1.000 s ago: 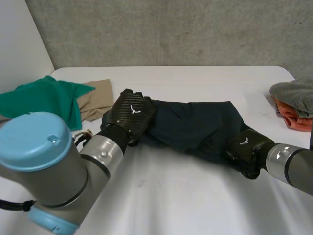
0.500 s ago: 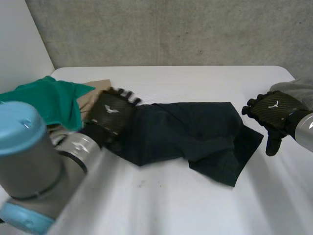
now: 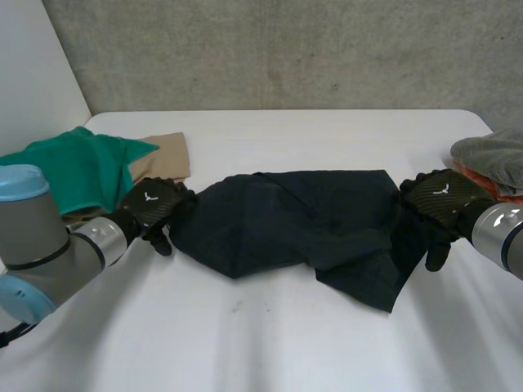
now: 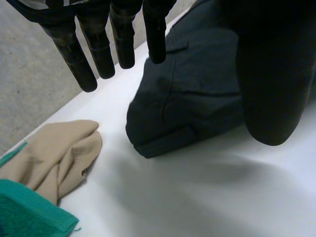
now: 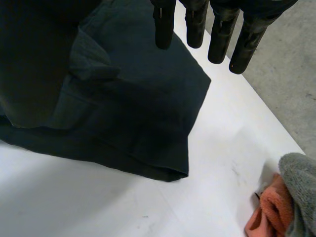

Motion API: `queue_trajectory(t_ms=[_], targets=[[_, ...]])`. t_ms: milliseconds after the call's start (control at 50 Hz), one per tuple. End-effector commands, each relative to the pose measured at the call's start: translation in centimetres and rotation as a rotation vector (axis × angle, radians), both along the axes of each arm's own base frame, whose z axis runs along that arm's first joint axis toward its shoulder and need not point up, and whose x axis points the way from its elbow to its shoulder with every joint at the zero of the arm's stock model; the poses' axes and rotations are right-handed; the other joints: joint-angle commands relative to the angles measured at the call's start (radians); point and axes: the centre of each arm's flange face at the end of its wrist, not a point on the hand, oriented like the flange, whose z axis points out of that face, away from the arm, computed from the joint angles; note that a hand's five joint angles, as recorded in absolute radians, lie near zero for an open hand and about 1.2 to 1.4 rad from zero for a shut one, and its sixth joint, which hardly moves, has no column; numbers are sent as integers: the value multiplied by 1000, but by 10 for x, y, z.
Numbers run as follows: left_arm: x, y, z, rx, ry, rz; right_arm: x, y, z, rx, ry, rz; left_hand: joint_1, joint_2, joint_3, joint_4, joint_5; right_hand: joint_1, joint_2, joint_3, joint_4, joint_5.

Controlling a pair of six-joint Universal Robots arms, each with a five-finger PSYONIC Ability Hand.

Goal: Fold the laundry.

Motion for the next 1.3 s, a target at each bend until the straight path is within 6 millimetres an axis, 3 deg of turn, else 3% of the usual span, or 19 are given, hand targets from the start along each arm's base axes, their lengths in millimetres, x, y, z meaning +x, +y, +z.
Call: queue_trajectory(t_ms=[20, 140, 240, 300, 380, 400, 500, 540, 620, 700, 840, 860, 960, 1020, 1080, 1140, 1200, 1220, 1300], targets=[[-6, -21, -16, -9, -4, -5, 1, 2, -7, 18, -16, -7, 116, 110, 112, 109, 108, -22, -43, -36, -59, -66], [-11, -30, -23, -26, -4, -13, -1, 2, -9, 20, -20, -14, 444, 438, 440, 437, 436, -22, -43, -36, -59, -66], [-20, -37, -21, -68, 1, -28, -2, 1, -10, 24, -23, -23, 1068, 1062, 1064, 1061, 1060, -22, -43, -36, -59, -66], [-20, -49, -11, -126, 3, 8, -2, 2, -11, 27, -23, -23, 1070, 1064, 1066, 1062, 1062, -22, -43, -36, -59, -66], [-11, -77, 17, -269, 1, 168, -3, 1, -10, 26, -24, -25, 1070, 1064, 1066, 1062, 1062, -22, -43, -36, -59, -66], [-4, -91, 35, -346, 13, 248, -3, 1, -10, 26, -24, -25, 1070, 1064, 1066, 1062, 1062, -22, -43, -36, -59, -66], [2, -114, 111, -620, 110, 351, -2, 1, -9, 18, -25, -23, 1070, 1064, 1066, 1062, 1062, -22, -43, -36, -59, -66], [-3, -116, 144, -729, 176, 336, -2, 1, -9, 14, -26, -22, 1070, 1064, 1066, 1062, 1062, -22, -43, -36, -59, -66], [-23, -106, 187, -833, 312, 252, -1, -1, -8, 2, -31, -24, 1070, 1064, 1066, 1062, 1062, -22, -43, -36, -59, -66], [-58, -82, 209, -825, 450, 74, -1, -3, -6, -5, -54, -38, 1070, 1064, 1066, 1062, 1062, -22, -43, -36, -59, -66], [-127, -27, 194, -605, 613, -288, -1, -9, 2, -31, -122, -70, 1070, 1064, 1066, 1062, 1062, -22, -43, -36, -59, -66], [-145, -12, 174, -504, 625, -375, -2, -10, 3, -32, -126, -75, 1070, 1064, 1066, 1062, 1062, -22, -43, -36, -59, -66], [-179, 28, 110, -286, 592, -527, -5, -13, 5, -44, -129, -94, 1027, 1021, 1022, 1019, 1019, -22, -43, -36, -59, -66], [-195, 57, 77, -173, 563, -582, -13, -19, 6, -49, -129, -121, 574, 567, 569, 566, 565, -22, -43, -36, -59, -66], [-205, 80, 64, -118, 549, -619, -24, -26, 7, -62, -130, -158, 7, 1, 3, 0, -1, -22, -43, -36, -59, -66], [-209, 90, 69, -120, 558, -633, -29, -30, 7, -71, -131, -174, -104, -110, -108, -111, -112, -22, -43, -36, -59, -66], [-206, 91, 102, -187, 594, -618, -32, -34, 9, -84, -127, -166, -83, -90, -88, -91, -92, -22, -43, -36, -59, -66], [-201, 89, 120, -227, 615, -583, -31, -34, 11, -88, -130, -159, -69, -75, -73, -76, -77, -22, -43, -36, -59, -66], [-176, 73, 154, -294, 652, -414, -27, -37, 19, -119, -117, -105, 86, 80, 81, 78, 78, -22, -43, -36, -59, -66]])
